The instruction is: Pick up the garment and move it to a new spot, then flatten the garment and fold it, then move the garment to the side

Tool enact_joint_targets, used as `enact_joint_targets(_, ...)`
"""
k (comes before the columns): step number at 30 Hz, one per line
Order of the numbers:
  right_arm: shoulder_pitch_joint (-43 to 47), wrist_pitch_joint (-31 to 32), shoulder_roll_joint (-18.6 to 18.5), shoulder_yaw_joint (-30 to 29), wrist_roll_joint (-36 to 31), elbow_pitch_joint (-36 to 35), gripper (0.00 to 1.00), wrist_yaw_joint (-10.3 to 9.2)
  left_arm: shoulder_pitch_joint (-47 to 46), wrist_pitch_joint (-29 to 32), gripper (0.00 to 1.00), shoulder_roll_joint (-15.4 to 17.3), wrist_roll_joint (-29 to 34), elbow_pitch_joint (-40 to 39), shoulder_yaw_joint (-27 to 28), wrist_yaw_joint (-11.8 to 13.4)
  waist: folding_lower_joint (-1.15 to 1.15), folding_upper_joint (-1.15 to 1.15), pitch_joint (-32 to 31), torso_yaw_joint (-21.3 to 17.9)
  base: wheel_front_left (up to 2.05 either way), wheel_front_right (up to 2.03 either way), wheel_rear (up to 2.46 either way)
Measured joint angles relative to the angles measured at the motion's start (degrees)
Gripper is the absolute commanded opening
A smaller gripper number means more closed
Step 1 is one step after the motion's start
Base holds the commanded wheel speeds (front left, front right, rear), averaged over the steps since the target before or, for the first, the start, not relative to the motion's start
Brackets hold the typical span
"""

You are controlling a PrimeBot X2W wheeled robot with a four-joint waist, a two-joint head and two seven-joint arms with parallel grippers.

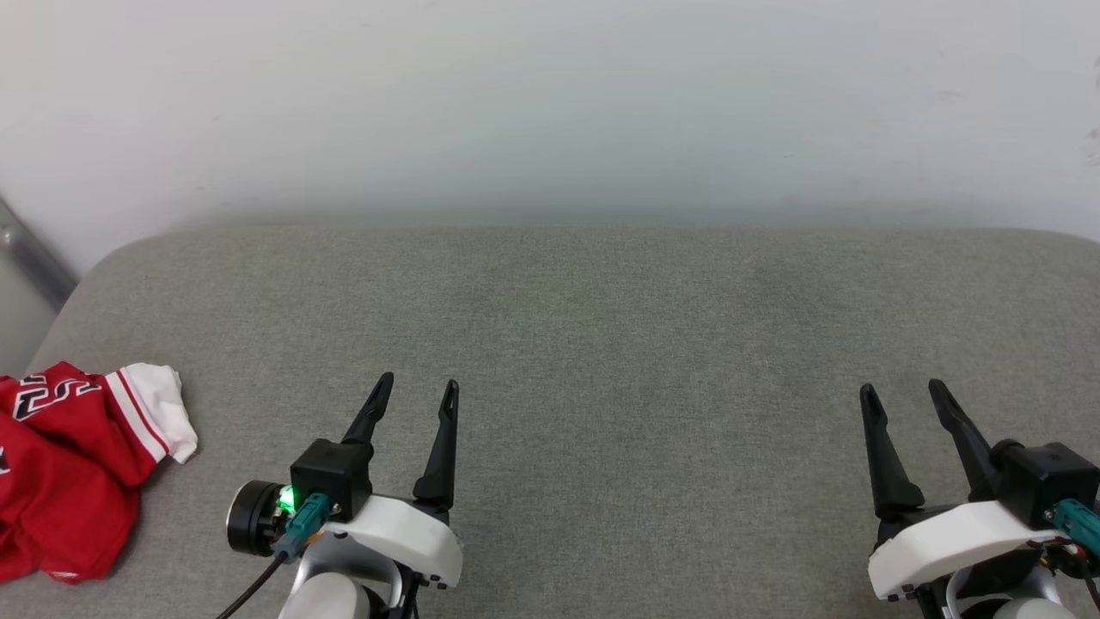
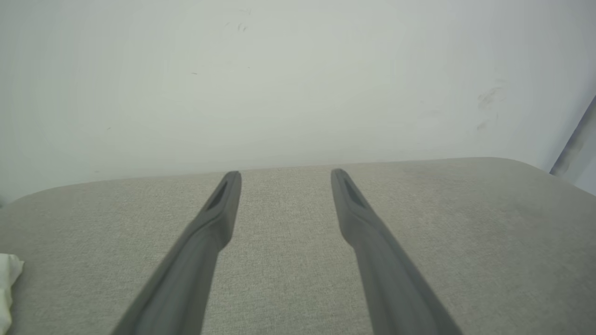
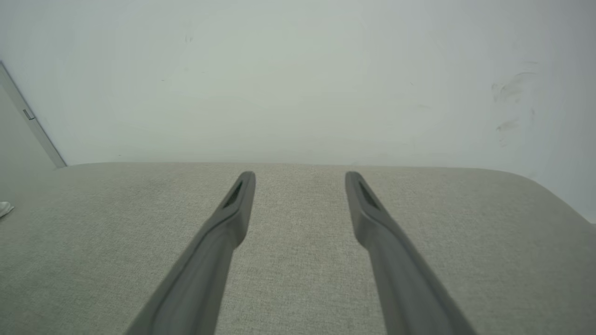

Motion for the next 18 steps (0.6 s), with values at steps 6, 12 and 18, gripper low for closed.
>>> enact_joint_targets(6, 0.1, -0.3, 0.0, -0.1, -1.8, -0.2, 1.00, 0.00, -0.1, -0.6, 1.00, -0.1, 2.1, 0.2, -0.3, 0.0, 0.00, 0.00, 0.0, 0.0, 0.00, 0.00, 0.00)
enact_joint_targets(12, 0.1, -0.6, 0.0, -0.3, -3.3, -0.4, 1.00, 0.00, -0.5, -1.1, 1.00, -0.3, 3.6, 0.6, -0.4, 0.0, 0.00, 0.00, 0.1, 0.1, 0.00, 0.00, 0.00)
enact_joint_targets(18, 0.1, -1.2, 0.0, -0.3, -4.5, -0.4, 1.00, 0.00, -0.9, -1.7, 1.00, -0.5, 4.8, 1.0, -0.4, 0.0, 0.00, 0.00, 0.3, 0.1, 0.00, 0.00, 0.00)
